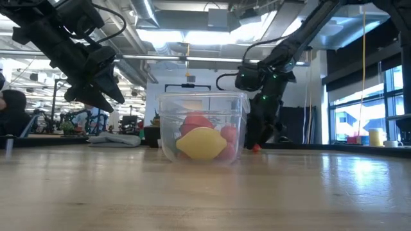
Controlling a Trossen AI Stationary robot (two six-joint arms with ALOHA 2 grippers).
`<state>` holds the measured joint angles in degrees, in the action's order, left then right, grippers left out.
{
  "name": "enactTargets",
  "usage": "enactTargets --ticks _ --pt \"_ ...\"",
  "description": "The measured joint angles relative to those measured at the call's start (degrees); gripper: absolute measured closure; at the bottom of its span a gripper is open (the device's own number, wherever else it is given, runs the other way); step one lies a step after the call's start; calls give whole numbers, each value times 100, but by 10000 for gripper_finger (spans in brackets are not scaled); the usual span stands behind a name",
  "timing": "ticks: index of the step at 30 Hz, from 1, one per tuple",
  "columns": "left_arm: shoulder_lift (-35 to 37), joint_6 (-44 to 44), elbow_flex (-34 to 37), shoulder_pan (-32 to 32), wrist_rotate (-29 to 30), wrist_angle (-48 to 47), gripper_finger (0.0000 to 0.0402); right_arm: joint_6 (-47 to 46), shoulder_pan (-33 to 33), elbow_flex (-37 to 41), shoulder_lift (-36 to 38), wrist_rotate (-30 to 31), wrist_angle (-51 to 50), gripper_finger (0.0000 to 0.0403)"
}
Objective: Pick and placing Produce into tupperware
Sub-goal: Put the red strawberry into the transparent bin
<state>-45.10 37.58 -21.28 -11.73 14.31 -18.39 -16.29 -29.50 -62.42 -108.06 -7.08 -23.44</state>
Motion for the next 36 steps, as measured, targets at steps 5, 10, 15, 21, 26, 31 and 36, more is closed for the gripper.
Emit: enactTargets --ticks 5,10,15,21,26,31,36 --pt "0 -17 0 0 0 0 140 119 226 -843 -21 -540 -784 286" --pt "0 -52 0 0 1 0 140 158 683 -1768 -12 -653 -1466 286" --pt "0 -63 0 0 0 -2 140 -8 1384 -2544 5 -637 -1744 286" --pt "0 -66 0 0 1 -2 140 -199 2294 -2708 12 -350 -1572 286" --pt "0 -67 0 1 1 -2 140 -457 2682 -2418 -57 84 -1532 286" --pt "1 -68 0 1 1 -7 140 -573 2849 -2251 -171 264 -1400 284" --pt "1 -69 0 2 -1 -24 140 -581 2849 -2222 -276 138 -1437 260"
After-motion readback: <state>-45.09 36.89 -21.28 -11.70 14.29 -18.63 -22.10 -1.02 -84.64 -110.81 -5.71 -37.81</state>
